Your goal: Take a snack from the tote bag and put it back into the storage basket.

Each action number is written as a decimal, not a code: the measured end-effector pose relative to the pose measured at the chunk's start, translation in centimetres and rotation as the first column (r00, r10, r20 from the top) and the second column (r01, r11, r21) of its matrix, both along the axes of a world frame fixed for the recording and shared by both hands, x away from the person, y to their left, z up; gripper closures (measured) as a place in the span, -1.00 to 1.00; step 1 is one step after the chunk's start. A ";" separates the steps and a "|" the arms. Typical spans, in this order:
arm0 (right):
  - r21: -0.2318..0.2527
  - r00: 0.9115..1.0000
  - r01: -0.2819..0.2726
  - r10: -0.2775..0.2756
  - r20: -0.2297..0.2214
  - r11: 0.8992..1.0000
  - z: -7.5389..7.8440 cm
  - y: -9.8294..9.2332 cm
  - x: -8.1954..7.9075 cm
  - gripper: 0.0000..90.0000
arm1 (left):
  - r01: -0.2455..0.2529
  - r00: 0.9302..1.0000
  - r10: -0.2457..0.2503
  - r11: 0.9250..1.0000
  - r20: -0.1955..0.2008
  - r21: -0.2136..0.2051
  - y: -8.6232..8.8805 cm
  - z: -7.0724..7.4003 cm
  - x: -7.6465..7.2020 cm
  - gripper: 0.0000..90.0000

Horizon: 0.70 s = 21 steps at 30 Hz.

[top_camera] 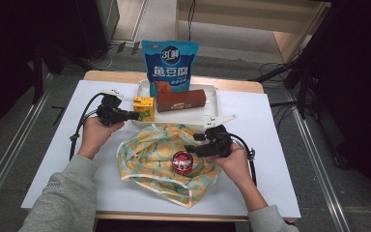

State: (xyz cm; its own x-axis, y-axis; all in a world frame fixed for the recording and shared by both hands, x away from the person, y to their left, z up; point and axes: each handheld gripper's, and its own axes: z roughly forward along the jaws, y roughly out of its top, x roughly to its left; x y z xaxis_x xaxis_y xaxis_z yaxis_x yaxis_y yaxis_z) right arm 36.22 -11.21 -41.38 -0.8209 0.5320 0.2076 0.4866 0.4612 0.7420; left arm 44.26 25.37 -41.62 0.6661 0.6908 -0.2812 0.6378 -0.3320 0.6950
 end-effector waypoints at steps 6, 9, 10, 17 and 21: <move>0.003 1.000 -0.003 0.003 0.001 1.000 0.0 0.0 0.0 -0.07 | 0.016 1.000 -0.016 1.000 -0.020 -0.006 -0.2 0.1 -0.1 0.79; 0.004 1.000 -0.001 0.001 0.003 1.000 0.1 0.0 0.0 -0.07 | 0.025 0.999 -0.026 1.000 -0.030 -0.014 -0.2 0.2 -0.2 0.64; 0.004 1.000 -0.002 0.002 0.003 1.000 0.1 0.0 0.0 -0.07 | 0.028 0.999 -0.029 0.999 -0.035 -0.018 -0.2 0.2 -0.2 0.59; 0.004 1.000 -0.003 0.003 0.003 1.000 0.1 -0.1 -0.1 -0.07 | 0.047 0.997 -0.050 0.998 -0.065 -0.046 -0.3 0.3 -0.3 0.24; 0.006 1.000 -0.001 0.001 0.002 1.000 0.2 -0.1 0.0 -0.07 | 0.054 0.996 -0.057 0.997 -0.069 -0.052 -0.3 0.3 -0.3 0.13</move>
